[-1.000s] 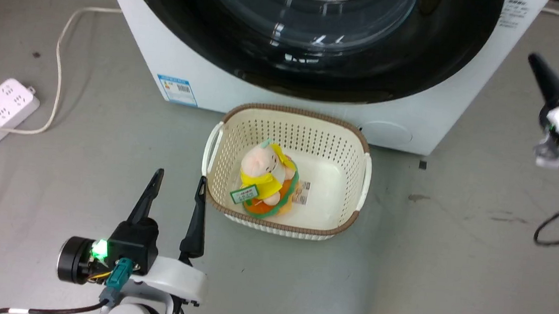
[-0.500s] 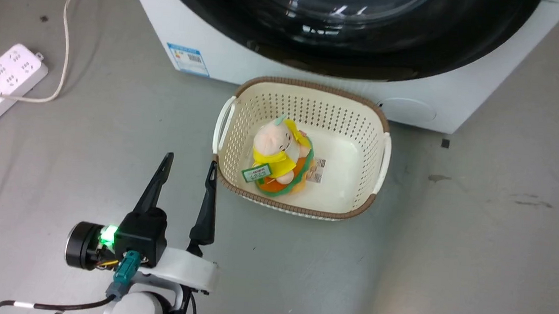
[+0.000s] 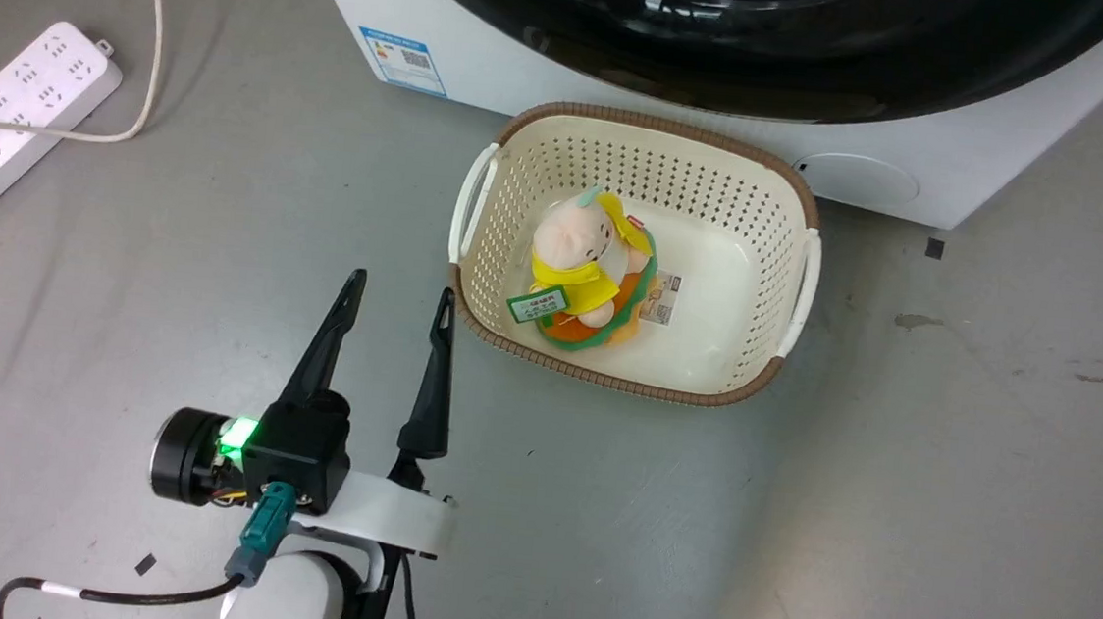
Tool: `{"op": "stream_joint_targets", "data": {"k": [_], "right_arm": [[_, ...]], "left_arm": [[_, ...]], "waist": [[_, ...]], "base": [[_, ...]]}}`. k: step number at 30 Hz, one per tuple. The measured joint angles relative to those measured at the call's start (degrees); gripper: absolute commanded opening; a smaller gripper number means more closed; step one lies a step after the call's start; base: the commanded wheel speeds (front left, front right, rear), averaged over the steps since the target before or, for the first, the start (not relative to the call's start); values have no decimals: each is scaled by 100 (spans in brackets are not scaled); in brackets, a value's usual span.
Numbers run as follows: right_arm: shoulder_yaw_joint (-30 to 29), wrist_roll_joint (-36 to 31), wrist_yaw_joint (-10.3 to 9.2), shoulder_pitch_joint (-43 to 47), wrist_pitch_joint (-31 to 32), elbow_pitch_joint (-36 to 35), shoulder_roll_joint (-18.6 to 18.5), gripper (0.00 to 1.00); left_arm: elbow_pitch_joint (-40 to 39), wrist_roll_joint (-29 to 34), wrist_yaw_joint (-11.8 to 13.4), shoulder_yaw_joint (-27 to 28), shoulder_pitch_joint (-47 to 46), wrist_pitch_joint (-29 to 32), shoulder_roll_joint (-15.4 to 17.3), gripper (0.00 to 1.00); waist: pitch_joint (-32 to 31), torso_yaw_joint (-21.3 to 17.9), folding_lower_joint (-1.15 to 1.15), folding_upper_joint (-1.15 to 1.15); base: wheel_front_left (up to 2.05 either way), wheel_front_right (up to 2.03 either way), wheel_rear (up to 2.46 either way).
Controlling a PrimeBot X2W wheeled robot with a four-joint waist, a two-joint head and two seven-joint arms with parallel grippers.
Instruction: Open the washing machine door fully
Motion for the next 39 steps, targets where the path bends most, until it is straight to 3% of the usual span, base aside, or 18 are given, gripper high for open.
{"op": "stream_joint_targets", "data": {"k": [9,15,21,30,39], "right_arm": [[-156,138,1,-104,803,478,-219,0],[-343,242,0,-79,1437,940,-129,0],[-477,282,1,304,1636,1029,-68,0],[-480,322,-1,1251,1911,980,377,0],[-268,397,0,2390,2505,294,1109,0]], "left_arm": [[31,-52,76,-101,-55,-111,0,100],[94,-68,126,-205,-136,-175,0,100],[178,-71,124,-216,-71,-211,-1,100],[336,-116,115,-276,365,-212,0,100],[464,-114,48,-437,756,-212,-2,100]], "waist": [[110,130,0,0],[-18,166,0,0],[-367,136,0,0],[-1126,82,-2,0],[-1849,63,-2,0]], "base": [[0,0,0],[0,0,0],[0,0,0],[0,0,0],[0,0,0]]}}
